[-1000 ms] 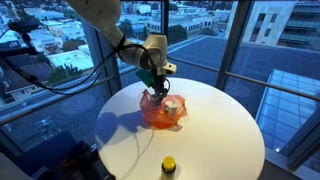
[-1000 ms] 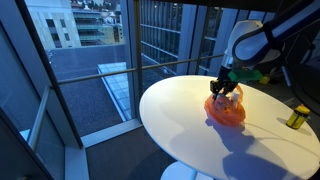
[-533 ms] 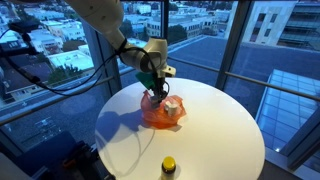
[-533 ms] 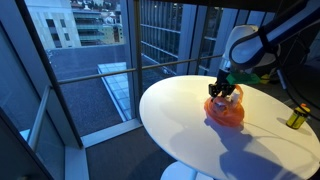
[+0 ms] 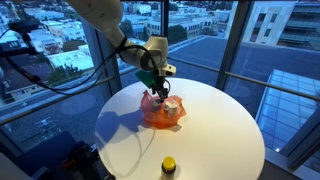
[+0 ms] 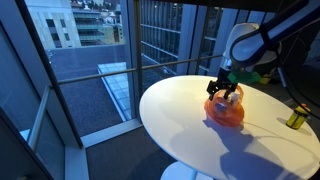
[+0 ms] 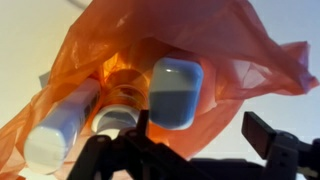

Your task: Put the blue box in the plastic bag

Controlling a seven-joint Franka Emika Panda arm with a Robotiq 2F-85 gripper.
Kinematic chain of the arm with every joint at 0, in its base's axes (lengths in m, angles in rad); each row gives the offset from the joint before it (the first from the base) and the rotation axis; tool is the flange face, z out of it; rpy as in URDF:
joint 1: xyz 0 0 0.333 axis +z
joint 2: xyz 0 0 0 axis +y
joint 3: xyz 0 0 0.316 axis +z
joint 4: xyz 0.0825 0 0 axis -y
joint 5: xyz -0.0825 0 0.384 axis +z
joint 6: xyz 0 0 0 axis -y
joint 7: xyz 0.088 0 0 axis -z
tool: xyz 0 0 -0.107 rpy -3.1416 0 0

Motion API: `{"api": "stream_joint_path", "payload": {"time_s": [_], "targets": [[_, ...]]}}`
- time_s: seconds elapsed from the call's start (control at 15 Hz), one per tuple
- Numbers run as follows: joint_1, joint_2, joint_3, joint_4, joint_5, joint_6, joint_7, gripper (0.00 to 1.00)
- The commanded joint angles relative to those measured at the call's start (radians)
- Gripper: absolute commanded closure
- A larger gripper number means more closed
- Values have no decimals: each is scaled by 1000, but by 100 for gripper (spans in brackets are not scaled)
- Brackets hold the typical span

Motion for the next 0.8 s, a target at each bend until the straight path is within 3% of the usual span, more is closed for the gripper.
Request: {"api": "stream_joint_path", "payload": {"time_s": [0.0,0.4,0.73], "targets": [[-4,-78,2,-10,12,-104,-54,0],[-13,-158,1,6,18,-302,-81,0],[-19,-197,-5,5,10,-386,-93,0]]}}
